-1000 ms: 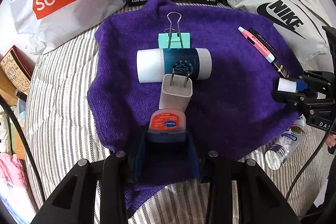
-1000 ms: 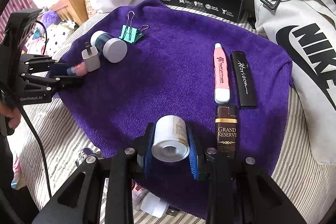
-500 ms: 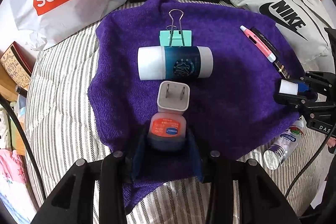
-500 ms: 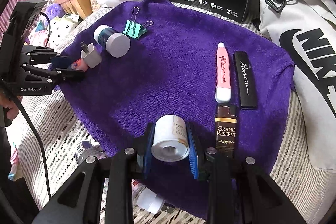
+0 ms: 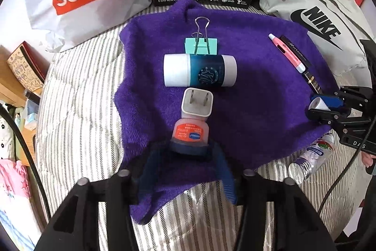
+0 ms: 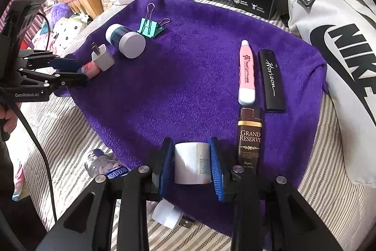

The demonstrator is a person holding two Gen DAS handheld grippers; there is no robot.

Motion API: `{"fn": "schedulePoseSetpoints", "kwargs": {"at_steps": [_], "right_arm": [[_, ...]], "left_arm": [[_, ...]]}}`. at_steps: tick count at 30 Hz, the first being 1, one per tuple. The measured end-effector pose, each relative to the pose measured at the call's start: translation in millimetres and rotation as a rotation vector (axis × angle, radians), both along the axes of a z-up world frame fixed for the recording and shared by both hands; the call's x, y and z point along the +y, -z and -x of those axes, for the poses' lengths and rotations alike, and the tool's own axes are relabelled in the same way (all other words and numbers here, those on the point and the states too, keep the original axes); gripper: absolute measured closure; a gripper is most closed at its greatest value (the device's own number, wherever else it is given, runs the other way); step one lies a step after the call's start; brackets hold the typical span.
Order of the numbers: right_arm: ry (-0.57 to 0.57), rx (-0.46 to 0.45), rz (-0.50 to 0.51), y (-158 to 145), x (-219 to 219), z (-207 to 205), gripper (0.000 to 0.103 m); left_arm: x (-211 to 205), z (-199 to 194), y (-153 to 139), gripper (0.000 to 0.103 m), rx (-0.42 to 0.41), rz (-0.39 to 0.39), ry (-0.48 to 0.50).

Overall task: Organize rigid objects
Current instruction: 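Open both tools to release the tin and the tape roll, then grasp the clear mint bottle by its body with the left tool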

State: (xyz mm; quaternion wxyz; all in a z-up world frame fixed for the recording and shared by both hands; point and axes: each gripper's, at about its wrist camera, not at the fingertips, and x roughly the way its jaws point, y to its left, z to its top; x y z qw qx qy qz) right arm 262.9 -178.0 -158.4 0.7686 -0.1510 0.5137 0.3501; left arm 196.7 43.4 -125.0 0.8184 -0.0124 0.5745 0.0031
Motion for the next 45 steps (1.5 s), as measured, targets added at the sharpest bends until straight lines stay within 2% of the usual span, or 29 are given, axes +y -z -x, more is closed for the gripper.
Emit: {"fn": "schedulePoseSetpoints", "kwargs": {"at_steps": [4,7,11,15,18,21,25,36,39,42,44,45], "right_arm": [[0.036,0.004,0.014,-2.2,-5.1,-0.5,0.065],[0.058,-0.002,0.006,-6.1,-11.3,1.8,0.064],[0.102,-0.019,-0.009,-14.6,-21.4,6.4,0.063],[0.160,-0.027,-0.056,-28.5,-37.1,14.6,0.063],[0.215,-0.047,-0.105,-42.1,-53.6,28.2,0.061],[0.262,-0.047,-0.149,-49.8,-71.2,40.3,0.057],[0.313,-0.033,-0.192,-53.0,-100.9,60.9,0.057],[0.429,0.037,-0.185,-22.1,-159.9,105.6,0.056],[0.447,0.060,-0.187,-13.0,-166.6,107.5,0.056],[0.446,0.073,-0.188,-7.3,-166.8,106.6,0.056],[0.439,0.079,-0.187,-5.4,-164.3,106.1,0.056],[0.434,0.081,-0.188,-4.9,-162.8,105.9,0.056]], "left_arm": [[1.2,9.0,-7.5,0.050,-0.018,0.009,-0.012],[0.1,20.3,-15.2,0.044,-0.043,0.014,-0.012],[-5.1,36.6,-26.9,0.044,-0.077,0.024,-0.003],[-18.8,56.8,-45.9,0.044,-0.137,0.070,0.039],[-41.4,64.6,-51.1,0.044,-0.158,0.070,0.102],[-67.9,63.4,-43.6,0.044,-0.151,0.055,0.154],[-94.1,59.3,-21.1,0.044,-0.121,0.090,0.232],[-136.4,51.0,13.5,0.044,-0.086,-0.053,0.413],[-147.5,50.4,17.9,0.044,-0.080,-0.060,0.483],[-155.0,54.4,19.1,0.055,-0.084,-0.065,0.529],[-154.1,58.0,17.6,0.071,-0.071,-0.041,0.535],[-152.9,60.4,17.0,0.074,-0.068,-0.030,0.530]]}}
